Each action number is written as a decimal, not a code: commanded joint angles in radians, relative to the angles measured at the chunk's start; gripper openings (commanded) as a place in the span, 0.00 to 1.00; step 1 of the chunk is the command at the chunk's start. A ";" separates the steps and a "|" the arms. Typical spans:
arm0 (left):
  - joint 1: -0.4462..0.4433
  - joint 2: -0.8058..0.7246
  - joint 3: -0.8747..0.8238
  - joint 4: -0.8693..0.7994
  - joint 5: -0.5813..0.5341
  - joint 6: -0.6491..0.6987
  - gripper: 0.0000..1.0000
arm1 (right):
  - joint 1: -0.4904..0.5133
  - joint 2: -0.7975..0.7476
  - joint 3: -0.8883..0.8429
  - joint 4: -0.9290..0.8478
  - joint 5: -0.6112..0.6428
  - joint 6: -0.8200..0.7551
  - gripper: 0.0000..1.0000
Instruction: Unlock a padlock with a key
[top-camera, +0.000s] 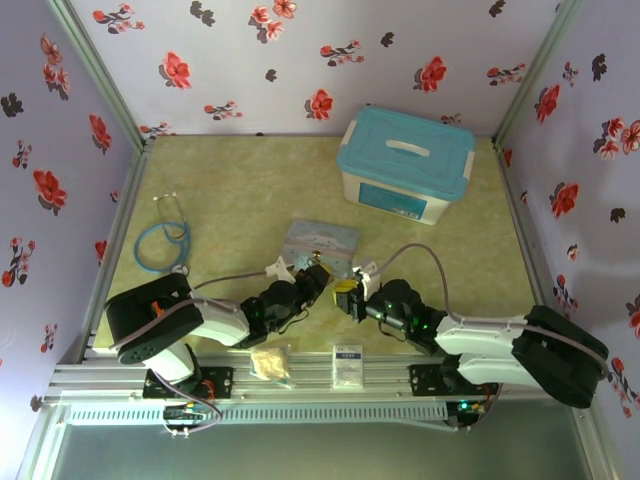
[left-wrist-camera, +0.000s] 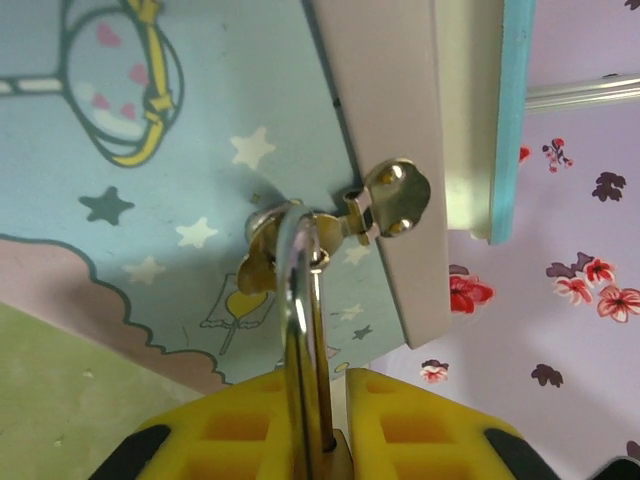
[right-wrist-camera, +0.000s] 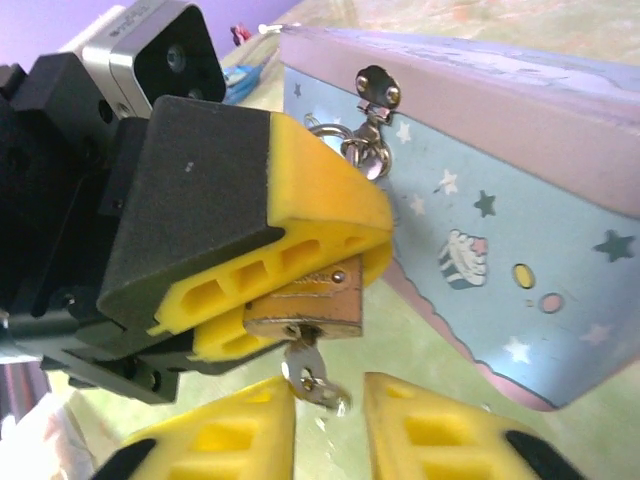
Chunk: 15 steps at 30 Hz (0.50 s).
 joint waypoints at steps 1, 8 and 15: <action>0.003 0.016 -0.030 -0.012 0.000 0.023 0.00 | -0.023 -0.064 0.037 -0.163 0.113 -0.004 0.35; 0.016 0.043 -0.020 -0.080 0.034 0.040 0.00 | -0.023 -0.087 0.036 -0.246 0.227 0.054 0.51; 0.049 0.033 0.012 -0.259 0.121 0.103 0.00 | -0.023 0.016 0.086 -0.265 0.352 0.094 0.53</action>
